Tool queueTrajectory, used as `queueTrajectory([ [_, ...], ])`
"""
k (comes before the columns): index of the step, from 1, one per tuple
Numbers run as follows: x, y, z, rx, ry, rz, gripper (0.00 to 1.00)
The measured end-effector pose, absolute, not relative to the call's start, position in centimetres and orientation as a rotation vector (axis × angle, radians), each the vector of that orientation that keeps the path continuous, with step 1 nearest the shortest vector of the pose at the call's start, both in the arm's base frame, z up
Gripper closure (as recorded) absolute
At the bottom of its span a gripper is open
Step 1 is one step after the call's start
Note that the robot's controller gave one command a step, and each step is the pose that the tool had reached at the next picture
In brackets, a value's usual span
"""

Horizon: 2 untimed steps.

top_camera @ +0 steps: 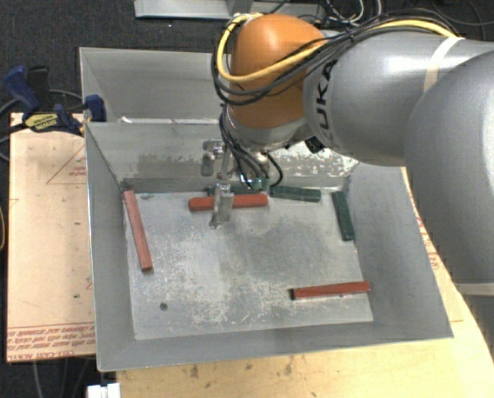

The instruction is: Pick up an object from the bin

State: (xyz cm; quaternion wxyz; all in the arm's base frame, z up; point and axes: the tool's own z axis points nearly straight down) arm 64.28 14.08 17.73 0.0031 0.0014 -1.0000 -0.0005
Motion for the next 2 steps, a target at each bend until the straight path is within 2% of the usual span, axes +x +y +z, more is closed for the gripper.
queueTrajectory([
  [1,63.9,11.9,10.2,0.660,-3.067,-0.001,0.00],
  [2,65.3,9.1,7.7,0.621,-3.082,-0.001,0.00],
])
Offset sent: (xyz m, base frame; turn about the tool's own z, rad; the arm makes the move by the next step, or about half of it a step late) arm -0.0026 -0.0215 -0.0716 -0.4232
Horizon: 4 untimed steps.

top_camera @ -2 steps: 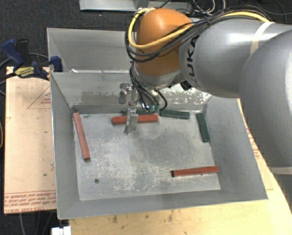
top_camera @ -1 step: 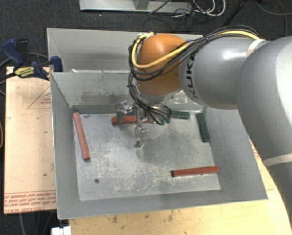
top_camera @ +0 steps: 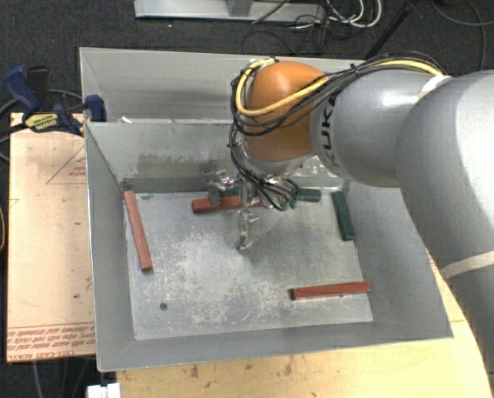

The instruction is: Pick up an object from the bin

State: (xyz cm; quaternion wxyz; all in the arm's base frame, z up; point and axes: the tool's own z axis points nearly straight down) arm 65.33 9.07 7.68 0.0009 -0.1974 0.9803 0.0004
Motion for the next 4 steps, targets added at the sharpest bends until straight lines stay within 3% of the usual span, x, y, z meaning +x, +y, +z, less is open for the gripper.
queueTrajectory([
  [1,65.4,9.3,8.0,-0.623,3.075,0.003,1.00],
  [2,65.3,12.1,17.3,-1.105,2.931,0.000,1.00],
  [3,65.2,12.0,17.1,-1.105,2.936,0.003,0.00],
  [4,65.0,7.7,7.2,-0.927,3.004,0.004,0.00],
])
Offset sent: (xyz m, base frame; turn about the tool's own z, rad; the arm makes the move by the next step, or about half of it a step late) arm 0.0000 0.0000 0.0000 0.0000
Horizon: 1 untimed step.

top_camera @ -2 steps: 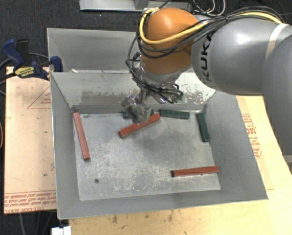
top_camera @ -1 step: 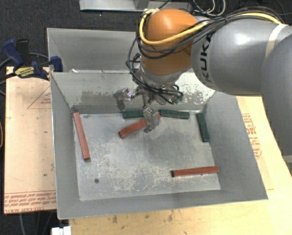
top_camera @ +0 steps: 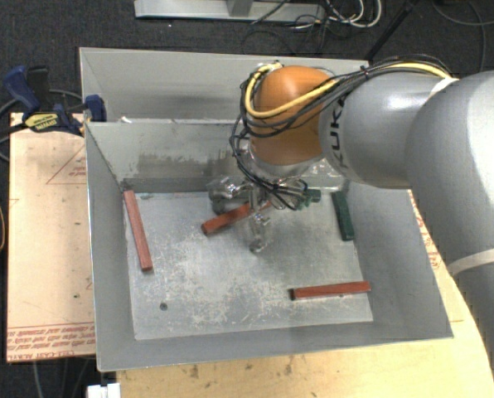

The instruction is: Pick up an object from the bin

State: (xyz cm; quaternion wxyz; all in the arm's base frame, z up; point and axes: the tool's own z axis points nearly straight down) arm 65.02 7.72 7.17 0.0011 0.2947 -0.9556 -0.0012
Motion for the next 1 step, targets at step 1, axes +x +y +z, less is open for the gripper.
queueTrajectory([
  [1,65.18,7.86,7.57,0.927,-3.005,-0.003,1.00],
])
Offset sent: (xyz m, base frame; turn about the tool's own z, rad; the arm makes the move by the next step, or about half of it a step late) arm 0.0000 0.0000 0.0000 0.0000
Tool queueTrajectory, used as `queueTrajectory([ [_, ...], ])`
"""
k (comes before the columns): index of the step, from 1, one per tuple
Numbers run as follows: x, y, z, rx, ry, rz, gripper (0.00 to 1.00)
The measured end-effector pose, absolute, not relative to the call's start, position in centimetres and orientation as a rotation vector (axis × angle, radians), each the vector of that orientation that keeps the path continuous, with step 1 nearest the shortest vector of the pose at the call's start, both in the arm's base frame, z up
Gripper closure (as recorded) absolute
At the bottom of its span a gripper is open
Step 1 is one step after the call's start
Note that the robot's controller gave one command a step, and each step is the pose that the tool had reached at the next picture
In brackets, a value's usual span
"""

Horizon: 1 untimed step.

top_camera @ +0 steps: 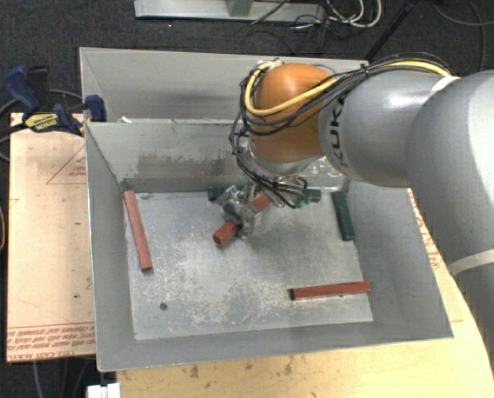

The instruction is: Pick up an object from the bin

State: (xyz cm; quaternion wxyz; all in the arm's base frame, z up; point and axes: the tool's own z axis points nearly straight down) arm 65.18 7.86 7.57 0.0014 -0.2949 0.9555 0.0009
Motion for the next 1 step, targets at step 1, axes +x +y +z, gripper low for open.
queueTrajectory([
  [1,60.81,10.41,20.76,-1.071,2.942,0.000,1.00],
])
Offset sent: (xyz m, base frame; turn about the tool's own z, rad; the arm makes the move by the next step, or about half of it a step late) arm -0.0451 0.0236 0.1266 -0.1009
